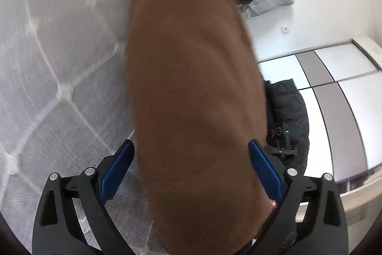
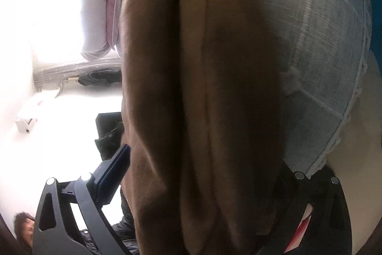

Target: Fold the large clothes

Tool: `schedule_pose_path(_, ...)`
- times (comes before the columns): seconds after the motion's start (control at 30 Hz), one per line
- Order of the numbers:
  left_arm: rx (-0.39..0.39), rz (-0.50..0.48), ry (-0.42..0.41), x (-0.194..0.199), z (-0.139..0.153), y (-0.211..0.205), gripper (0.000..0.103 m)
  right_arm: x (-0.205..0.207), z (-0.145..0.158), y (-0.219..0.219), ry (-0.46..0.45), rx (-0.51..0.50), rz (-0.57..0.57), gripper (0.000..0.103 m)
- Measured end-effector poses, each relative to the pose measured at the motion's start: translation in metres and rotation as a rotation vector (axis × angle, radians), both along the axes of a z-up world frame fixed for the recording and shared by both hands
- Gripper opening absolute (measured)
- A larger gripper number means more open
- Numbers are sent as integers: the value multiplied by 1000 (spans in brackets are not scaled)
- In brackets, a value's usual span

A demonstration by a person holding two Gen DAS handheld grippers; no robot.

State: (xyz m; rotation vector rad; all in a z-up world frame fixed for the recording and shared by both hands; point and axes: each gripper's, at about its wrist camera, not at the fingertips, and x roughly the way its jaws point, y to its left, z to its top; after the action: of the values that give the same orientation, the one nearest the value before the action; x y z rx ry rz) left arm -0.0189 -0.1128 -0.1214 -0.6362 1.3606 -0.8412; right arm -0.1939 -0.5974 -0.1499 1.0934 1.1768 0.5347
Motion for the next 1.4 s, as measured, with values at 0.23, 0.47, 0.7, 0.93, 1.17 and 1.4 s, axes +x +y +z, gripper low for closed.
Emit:
schedule_pose_path(0.23, -36, -18, -123, -11, 38, -6, 92, 2, 55, 57, -112, -39, 103, 98)
schedule_pose_path(0.47, 61, 15, -112, 5, 47, 38, 92, -1, 21, 103, 5, -78, 185, 98)
schedule_pose_path(0.7, 95, 28, -155, 3, 52, 51, 92, 4, 26, 65, -56, 17, -31, 98)
schedule_pose_path(0.93, 55, 56, -74, 17, 28, 46, 92, 26, -2, 84, -8, 54, -6, 98)
schedule_pose_path(1.17, -30, 38, 34, 28, 0, 28, 92, 24, 31, 87, -104, 0, 39, 98)
schedule_pose_path(1.4, 52, 23, -102, 13, 16, 19, 67, 20, 38, 102, -112, -87, -48, 56)
